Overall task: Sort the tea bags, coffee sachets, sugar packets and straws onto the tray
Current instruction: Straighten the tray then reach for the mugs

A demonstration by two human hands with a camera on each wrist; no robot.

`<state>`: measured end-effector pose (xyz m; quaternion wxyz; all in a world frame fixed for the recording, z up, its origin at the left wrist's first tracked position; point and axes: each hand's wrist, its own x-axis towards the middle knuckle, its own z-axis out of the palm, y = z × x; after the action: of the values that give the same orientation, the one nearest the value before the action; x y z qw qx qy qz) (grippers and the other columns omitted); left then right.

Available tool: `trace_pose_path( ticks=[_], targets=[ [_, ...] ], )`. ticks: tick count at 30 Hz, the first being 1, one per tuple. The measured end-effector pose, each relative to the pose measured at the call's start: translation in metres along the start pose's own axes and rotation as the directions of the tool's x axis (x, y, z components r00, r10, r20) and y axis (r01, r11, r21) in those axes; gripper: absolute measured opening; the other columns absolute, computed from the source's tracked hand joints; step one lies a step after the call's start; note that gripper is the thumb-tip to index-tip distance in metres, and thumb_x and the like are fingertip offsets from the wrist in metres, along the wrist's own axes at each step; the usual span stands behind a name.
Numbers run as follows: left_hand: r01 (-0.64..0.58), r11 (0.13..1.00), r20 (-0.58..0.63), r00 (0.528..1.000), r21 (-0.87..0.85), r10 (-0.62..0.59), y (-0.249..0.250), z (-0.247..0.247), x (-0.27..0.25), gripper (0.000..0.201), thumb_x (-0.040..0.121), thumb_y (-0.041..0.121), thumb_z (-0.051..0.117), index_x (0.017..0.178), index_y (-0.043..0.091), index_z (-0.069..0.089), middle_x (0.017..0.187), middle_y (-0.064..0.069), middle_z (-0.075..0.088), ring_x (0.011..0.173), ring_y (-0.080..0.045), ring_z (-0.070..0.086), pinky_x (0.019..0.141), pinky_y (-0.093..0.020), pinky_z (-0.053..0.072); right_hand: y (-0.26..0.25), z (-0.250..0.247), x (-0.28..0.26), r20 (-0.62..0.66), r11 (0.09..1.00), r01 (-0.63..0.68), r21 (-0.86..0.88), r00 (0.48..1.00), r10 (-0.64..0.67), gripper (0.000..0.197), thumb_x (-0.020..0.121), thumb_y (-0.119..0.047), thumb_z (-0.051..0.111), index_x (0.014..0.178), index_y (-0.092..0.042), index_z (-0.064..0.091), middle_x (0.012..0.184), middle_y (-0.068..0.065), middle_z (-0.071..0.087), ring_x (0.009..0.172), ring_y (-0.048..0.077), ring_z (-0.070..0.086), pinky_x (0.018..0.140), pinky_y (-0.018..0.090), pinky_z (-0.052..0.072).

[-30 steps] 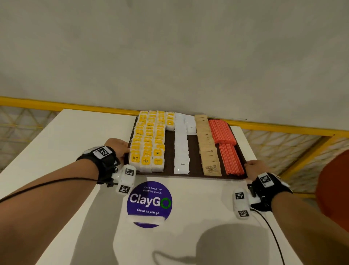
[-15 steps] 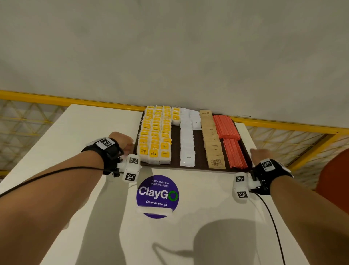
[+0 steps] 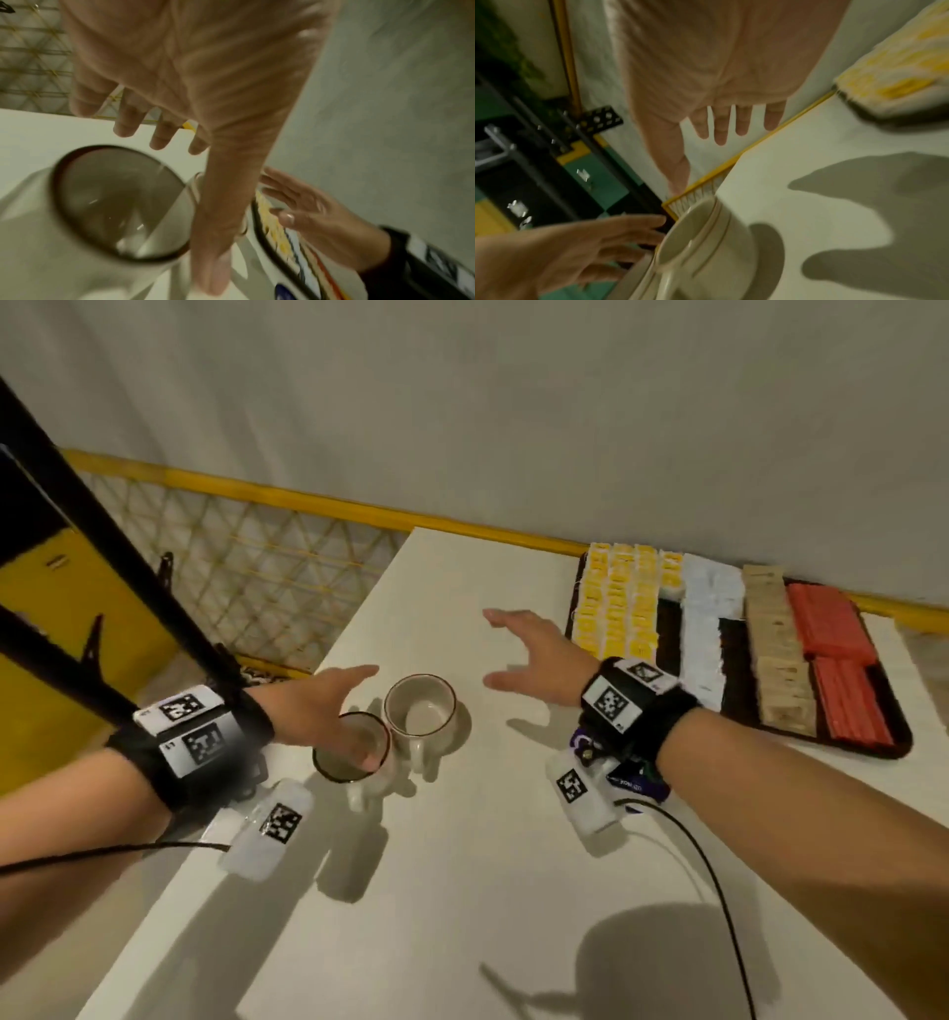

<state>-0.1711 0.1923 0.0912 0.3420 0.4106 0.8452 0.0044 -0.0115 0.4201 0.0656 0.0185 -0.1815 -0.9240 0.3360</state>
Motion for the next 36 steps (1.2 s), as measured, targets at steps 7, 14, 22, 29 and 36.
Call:
trace_pose_path(
  ticks=[7, 14, 22, 29, 36],
  targets=[
    [0.005, 1.000, -0.184, 0.983, -0.029, -0.011, -0.015, 0.046, 0.005, 0.104, 0.054, 0.040, 0.089, 0.138, 0.018, 0.032, 0.131, -0.005, 0.044, 0.113, -0.017, 0.047, 0.095, -0.024, 0.041, -0.044, 0.089, 0.025, 0.284, 0.990, -0.048, -0.129, 0.955, 0.083, 0.110, 0.069, -0.041, 0.081, 0.152, -0.023, 0.011, 0.153, 0.010, 0.021, 0.138, 0.032, 0.030, 0.111, 0.042, 0.032],
    [-0.078, 0.992, -0.225, 0.973, -0.101, 0.054, -0.004, 0.039, 0.026, 0.099, 0.055, 0.035, 0.090, 0.138, 0.020, 0.038, 0.131, -0.003, 0.046, 0.115, -0.019, 0.049, 0.093, -0.026, 0.042, -0.018, 0.077, 0.021, 0.198, 0.986, -0.125, -0.108, 0.969, 0.144, 0.098, 0.066, -0.037, 0.078, 0.146, -0.028, 0.022, 0.140, 0.009, 0.032, 0.124, 0.031, 0.043, 0.100, 0.045, 0.043],
    [-0.148, 0.955, -0.288, 0.955, -0.258, 0.070, 0.049, 0.038, 0.070, 0.098, 0.062, 0.026, 0.087, 0.144, 0.022, 0.034, 0.142, -0.004, 0.040, 0.128, -0.021, 0.042, 0.095, -0.026, 0.038, 0.026, 0.029, 0.000, 0.098, 0.945, -0.301, -0.128, 0.944, 0.314, 0.097, 0.058, -0.045, 0.076, 0.142, -0.021, 0.034, 0.126, 0.007, 0.050, 0.108, 0.023, 0.053, 0.079, 0.030, 0.048],
    [-0.068, 0.780, -0.371, 0.903, -0.622, -0.217, 0.080, 0.060, 0.084, 0.110, 0.061, 0.036, 0.087, 0.146, 0.012, 0.024, 0.141, -0.008, 0.040, 0.129, -0.025, 0.042, 0.098, -0.032, 0.041, 0.034, 0.038, -0.041, -0.222, 0.859, -0.358, 0.366, 0.863, 0.454, 0.084, 0.070, -0.027, 0.084, 0.136, -0.011, 0.035, 0.120, 0.000, 0.053, 0.111, 0.021, 0.056, 0.084, 0.025, 0.044],
    [-0.072, 0.538, -0.304, 0.884, -0.840, -0.356, 0.076, 0.089, 0.091, 0.043, 0.082, 0.041, 0.069, 0.066, 0.007, 0.048, 0.060, -0.005, 0.050, 0.061, -0.025, 0.052, 0.052, -0.025, 0.040, 0.046, 0.072, -0.059, -0.305, 0.786, -0.396, 0.474, 0.764, 0.569, 0.042, 0.088, -0.034, 0.066, 0.061, -0.010, 0.044, 0.063, 0.011, 0.050, 0.063, 0.023, 0.043, 0.058, 0.032, 0.031]
  ],
)
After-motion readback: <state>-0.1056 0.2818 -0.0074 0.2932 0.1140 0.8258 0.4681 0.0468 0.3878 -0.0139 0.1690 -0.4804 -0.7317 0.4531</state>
